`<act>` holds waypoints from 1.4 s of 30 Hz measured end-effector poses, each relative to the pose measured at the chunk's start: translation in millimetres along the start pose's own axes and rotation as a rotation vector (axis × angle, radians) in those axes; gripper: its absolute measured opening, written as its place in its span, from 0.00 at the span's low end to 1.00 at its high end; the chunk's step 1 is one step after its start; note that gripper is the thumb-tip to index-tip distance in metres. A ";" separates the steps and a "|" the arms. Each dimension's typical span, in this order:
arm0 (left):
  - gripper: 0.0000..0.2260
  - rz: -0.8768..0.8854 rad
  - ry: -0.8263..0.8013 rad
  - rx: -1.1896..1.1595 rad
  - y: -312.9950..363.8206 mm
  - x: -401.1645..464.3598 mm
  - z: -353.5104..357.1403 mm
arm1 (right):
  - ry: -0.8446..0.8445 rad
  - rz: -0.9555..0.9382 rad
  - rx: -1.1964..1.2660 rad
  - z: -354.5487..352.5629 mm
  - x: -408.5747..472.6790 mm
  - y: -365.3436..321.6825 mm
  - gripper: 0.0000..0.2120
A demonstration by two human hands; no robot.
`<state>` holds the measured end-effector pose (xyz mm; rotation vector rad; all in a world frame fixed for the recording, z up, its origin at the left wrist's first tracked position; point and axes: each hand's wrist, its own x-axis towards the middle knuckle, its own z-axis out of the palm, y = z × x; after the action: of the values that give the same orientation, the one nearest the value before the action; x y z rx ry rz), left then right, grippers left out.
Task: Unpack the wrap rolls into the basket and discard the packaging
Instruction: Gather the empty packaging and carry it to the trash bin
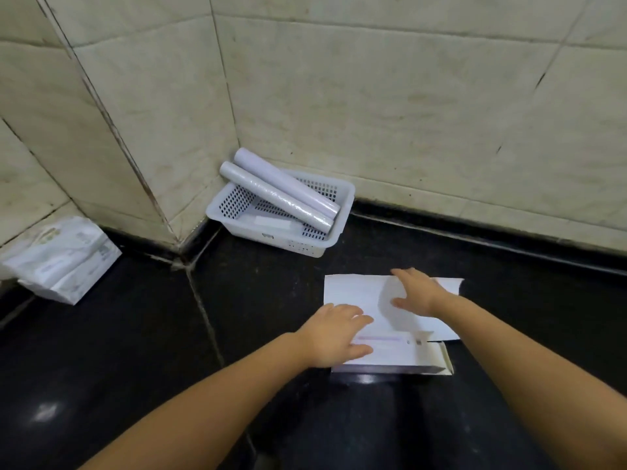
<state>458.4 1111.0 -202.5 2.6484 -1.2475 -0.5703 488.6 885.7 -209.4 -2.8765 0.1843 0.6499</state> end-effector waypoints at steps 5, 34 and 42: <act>0.36 -0.061 -0.084 0.065 24.8 6.9 28.7 | 0.051 0.027 -0.087 6.2 5.5 12.1 0.30; 0.27 -0.206 0.310 -0.524 128.6 58.2 -80.7 | 0.772 0.314 0.997 -33.5 -292.0 149.7 0.13; 0.24 0.141 -0.121 -0.554 329.9 26.6 24.1 | 0.951 0.852 0.965 112.2 -513.7 171.9 0.10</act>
<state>230.5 880.0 -132.9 2.0788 -1.0947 -0.9098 -45.9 782.3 -111.2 -1.8041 1.4034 -0.6450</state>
